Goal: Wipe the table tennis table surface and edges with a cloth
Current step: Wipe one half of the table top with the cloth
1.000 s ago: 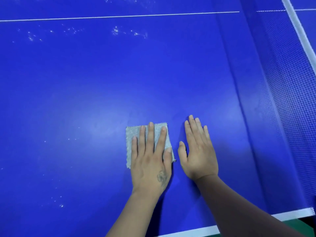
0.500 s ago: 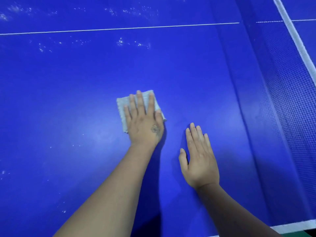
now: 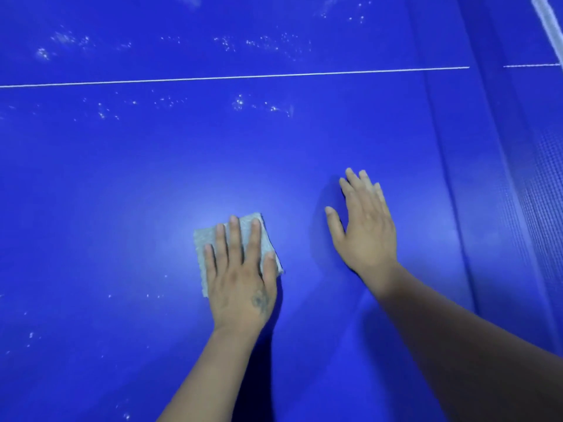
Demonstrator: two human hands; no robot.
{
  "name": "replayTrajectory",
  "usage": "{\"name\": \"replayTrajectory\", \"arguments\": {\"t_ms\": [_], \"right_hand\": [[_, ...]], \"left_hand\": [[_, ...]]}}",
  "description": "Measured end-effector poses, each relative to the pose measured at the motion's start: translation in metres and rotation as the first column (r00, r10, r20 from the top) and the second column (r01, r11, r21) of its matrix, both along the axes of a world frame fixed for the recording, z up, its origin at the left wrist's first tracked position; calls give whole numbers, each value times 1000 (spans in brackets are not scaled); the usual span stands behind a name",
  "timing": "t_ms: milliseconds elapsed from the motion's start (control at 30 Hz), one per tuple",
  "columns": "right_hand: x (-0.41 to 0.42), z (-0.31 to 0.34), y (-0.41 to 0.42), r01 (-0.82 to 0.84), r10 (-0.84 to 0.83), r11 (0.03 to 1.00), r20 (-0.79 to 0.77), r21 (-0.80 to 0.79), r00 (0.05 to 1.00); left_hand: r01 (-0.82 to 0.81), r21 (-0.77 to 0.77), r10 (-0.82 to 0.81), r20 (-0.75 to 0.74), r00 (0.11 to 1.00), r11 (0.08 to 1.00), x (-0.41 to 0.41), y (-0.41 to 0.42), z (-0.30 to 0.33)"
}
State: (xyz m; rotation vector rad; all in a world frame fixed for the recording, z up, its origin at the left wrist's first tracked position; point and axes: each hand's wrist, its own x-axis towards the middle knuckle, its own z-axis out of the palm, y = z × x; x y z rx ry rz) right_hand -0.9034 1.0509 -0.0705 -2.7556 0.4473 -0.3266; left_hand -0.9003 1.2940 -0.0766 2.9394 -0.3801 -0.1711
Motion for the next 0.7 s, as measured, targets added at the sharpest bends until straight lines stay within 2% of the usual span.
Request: {"name": "replayTrajectory", "arguments": {"t_ms": [133,200,367,467,600,700], "right_hand": [[28,-7,-6,12,-20,996,-92,-87,996],[28,-10,-6,31,-41,993,-87,-113,995],[28,-8,-5,42,-51,994,-81,-106,995],[29,-7,-5,48,-60,993,-110,-112,992],[30,-7,-7,53,-66,993,-120,-109,991],[30,-8,-8,49,-62,993,-117,-108,991]], "left_hand": [[-266,-91,270,28,963,960,65,-36,-3],[-285,-124,288,12,957,951,83,-68,-2],[-13,-102,16,27,999,995,81,-118,-2],[104,-96,-99,50,994,990,70,-103,-1],[372,-43,-370,39,928,927,53,-54,4],[355,-20,-355,30,935,935,66,-16,7]]}}
